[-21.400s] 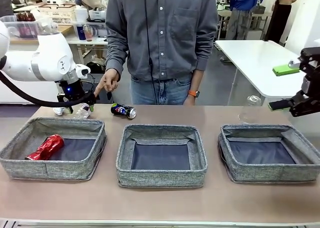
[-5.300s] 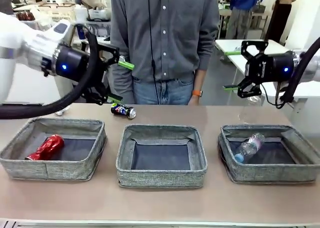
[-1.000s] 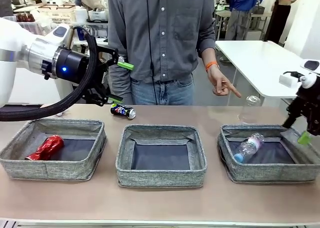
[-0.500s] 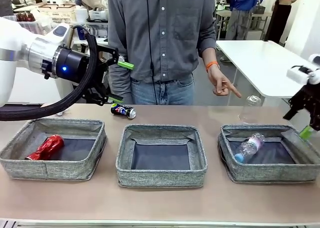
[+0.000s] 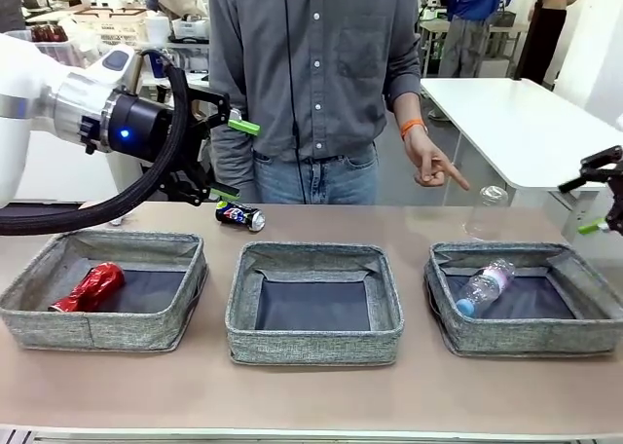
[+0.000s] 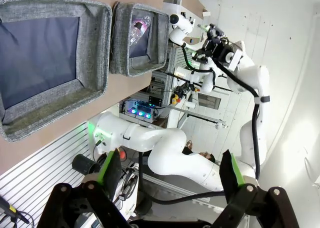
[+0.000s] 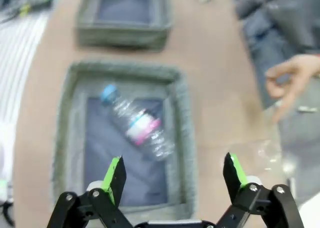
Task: Sort the waste into the appropriate baskets.
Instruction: Pick up the waste item pointed out by the person.
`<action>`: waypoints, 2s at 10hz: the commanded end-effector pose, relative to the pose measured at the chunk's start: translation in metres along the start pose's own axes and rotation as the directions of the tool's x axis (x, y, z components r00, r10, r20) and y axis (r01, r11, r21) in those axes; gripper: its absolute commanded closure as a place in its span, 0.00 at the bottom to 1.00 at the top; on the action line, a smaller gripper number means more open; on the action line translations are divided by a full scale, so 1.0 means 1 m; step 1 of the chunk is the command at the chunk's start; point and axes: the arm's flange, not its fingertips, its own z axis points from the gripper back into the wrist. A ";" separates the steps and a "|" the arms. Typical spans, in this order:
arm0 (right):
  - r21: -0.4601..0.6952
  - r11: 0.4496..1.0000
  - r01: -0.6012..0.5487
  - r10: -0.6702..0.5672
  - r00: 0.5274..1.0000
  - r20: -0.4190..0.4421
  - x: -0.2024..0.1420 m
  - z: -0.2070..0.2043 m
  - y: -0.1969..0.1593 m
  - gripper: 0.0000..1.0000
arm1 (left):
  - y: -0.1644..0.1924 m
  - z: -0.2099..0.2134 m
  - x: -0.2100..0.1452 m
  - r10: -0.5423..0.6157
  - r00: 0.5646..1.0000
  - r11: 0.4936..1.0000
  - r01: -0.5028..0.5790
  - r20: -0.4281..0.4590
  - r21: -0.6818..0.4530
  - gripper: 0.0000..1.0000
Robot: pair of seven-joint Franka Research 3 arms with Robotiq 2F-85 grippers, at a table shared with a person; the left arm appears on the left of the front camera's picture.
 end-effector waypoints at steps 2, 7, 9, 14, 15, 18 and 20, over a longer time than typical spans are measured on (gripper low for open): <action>-0.129 0.976 0.176 -0.140 0.959 0.248 -0.048 -0.004 -0.049 0.00 | -0.001 0.000 -0.001 -0.004 1.000 1.000 0.004 0.000 0.009 0.00; -0.054 0.982 0.179 -0.163 0.961 0.223 -0.044 -0.012 -0.046 0.00 | -0.001 0.000 -0.001 -0.004 1.000 1.000 0.004 0.000 0.009 0.00; -0.052 0.970 0.238 -0.214 0.934 0.285 -0.071 -0.015 -0.078 0.00 | -0.001 0.000 -0.001 -0.004 1.000 1.000 0.004 0.000 0.009 0.00; -0.076 0.955 0.287 -0.259 0.930 0.260 -0.125 -0.037 -0.119 0.00 | -0.001 0.000 -0.001 -0.004 1.000 1.000 0.004 0.000 0.009 0.00; -0.071 0.952 0.297 -0.268 0.925 0.268 -0.134 -0.044 -0.125 0.00 | -0.001 0.000 -0.001 -0.004 1.000 1.000 0.004 0.000 0.009 0.00; -0.029 0.944 0.329 -0.309 0.912 0.269 -0.152 -0.075 -0.138 0.00 | -0.001 0.000 -0.001 -0.004 1.000 1.000 0.004 0.000 0.009 0.00; -0.019 0.934 0.358 -0.341 0.903 0.260 -0.156 -0.099 -0.146 0.00 | -0.001 0.000 -0.001 -0.004 1.000 1.000 0.004 0.000 0.009 0.00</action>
